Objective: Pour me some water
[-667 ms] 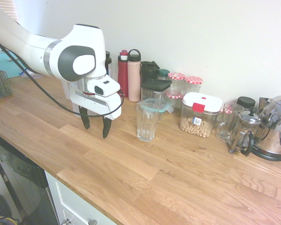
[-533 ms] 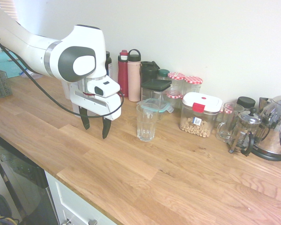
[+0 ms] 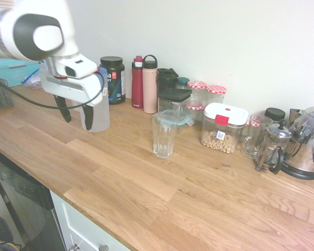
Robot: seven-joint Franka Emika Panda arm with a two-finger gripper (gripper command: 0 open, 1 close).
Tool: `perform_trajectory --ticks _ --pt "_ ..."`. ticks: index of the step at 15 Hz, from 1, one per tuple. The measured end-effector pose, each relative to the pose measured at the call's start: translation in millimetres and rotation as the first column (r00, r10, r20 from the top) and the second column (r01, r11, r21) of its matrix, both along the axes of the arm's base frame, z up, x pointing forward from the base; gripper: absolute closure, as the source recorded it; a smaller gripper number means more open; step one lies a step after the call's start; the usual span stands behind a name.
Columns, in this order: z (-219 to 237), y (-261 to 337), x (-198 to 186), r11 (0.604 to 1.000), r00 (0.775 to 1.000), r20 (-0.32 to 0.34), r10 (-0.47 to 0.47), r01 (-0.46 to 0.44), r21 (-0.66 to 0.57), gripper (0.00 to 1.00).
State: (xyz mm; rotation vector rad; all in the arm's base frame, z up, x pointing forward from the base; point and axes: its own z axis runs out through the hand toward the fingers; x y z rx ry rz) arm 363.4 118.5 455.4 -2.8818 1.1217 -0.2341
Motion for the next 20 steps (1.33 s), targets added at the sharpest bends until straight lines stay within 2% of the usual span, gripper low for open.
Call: perform_trajectory --ticks 3,7,10,11,20 --pt "28 53 -28 1.000 0.992 0.125 -0.013 0.012 0.008 0.00" --pt "25 97 -19 1.000 0.951 0.310 0.001 0.001 -0.008 0.00" --pt "18 102 9 1.000 0.933 0.360 -0.007 0.015 -0.021 0.00" --pt "18 105 18 1.000 0.930 0.367 -0.004 0.014 -0.025 1.00" --pt "15 114 50 0.999 0.911 0.413 0.002 0.012 -0.031 1.00"
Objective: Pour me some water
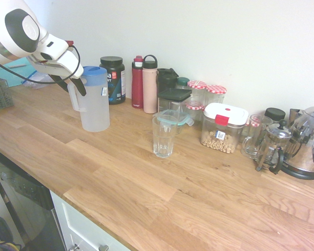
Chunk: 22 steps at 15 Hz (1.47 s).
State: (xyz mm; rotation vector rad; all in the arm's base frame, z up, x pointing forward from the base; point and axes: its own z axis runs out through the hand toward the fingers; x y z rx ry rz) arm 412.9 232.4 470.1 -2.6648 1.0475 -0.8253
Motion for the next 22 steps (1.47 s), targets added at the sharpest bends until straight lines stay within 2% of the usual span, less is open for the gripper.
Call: perform_trajectory --ticks 8,15,19,22 --pt "2 -5 5 1.000 0.999 0.029 -0.025 0.025 0.015 1.00" --pt "2 -4 4 1.000 0.999 0.028 -0.026 0.025 0.017 1.00" --pt "4 -10 4 0.998 0.999 0.007 -0.038 0.037 0.047 1.00" --pt "18 -13 -14 0.999 1.000 0.002 -0.027 0.027 0.038 1.00"
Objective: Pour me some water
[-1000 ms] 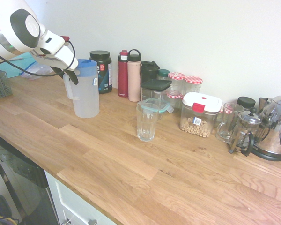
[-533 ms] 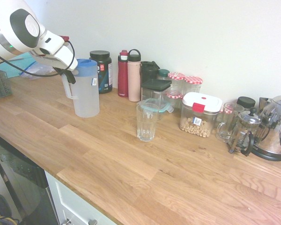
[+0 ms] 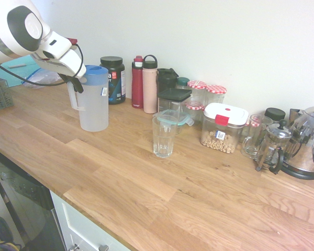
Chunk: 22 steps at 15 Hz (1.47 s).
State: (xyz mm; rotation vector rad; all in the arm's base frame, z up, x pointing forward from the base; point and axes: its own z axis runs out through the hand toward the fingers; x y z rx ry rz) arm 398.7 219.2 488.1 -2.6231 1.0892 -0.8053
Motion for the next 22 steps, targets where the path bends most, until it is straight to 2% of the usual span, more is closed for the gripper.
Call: perform_trajectory --ticks 4,7,9,10,12,14,16,18,20,21,22 --pt "43 -15 -55 0.996 0.997 -0.021 0.077 -0.078 -0.052 1.00" --pt "69 -49 -92 0.984 0.985 -0.076 0.153 -0.160 -0.082 1.00" --pt "80 -80 -106 0.967 0.964 -0.136 0.228 -0.241 -0.088 1.00" --pt "83 -97 -111 0.953 0.945 -0.178 0.275 -0.292 -0.079 1.00" --pt "83 -140 -114 0.917 0.891 -0.260 0.372 -0.396 -0.044 1.00" --pt "81 -189 -111 0.875 0.833 -0.314 0.455 -0.484 -0.017 1.00" --pt "81 -236 -109 0.821 0.776 -0.332 0.536 -0.571 -0.009 1.00" --pt "75 -280 -109 0.766 0.729 -0.344 0.591 -0.641 -0.042 1.00" --pt "65 -323 -112 0.692 0.665 -0.374 0.647 -0.718 -0.080 1.00" --pt "62 -345 -116 0.664 0.643 -0.379 0.666 -0.742 -0.091 1.00" --pt "63 -362 -122 0.643 0.630 -0.384 0.675 -0.757 -0.113 1.00"
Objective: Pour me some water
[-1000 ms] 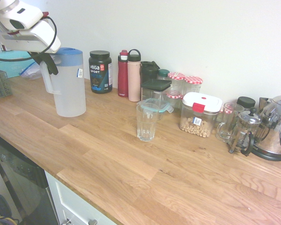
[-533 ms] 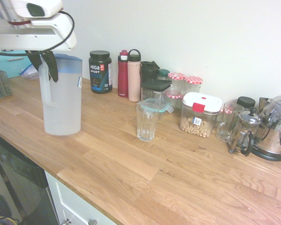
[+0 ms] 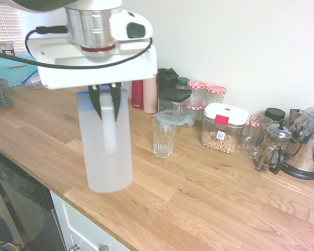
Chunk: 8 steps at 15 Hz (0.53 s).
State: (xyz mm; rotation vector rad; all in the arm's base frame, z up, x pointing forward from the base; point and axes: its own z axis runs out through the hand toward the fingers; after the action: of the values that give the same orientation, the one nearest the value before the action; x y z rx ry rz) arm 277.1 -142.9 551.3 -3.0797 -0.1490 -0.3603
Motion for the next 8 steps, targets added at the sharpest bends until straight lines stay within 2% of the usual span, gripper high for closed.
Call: perform_trajectory --ticks 2,4,8 --pt "11 -29 -8 0.999 0.999 0.027 0.023 -0.022 -0.046 1.00" --pt "24 -50 -1 0.995 0.999 0.034 0.028 -0.025 -0.093 1.00" --pt "43 -51 73 0.974 1.000 -0.023 0.019 -0.023 -0.225 1.00"
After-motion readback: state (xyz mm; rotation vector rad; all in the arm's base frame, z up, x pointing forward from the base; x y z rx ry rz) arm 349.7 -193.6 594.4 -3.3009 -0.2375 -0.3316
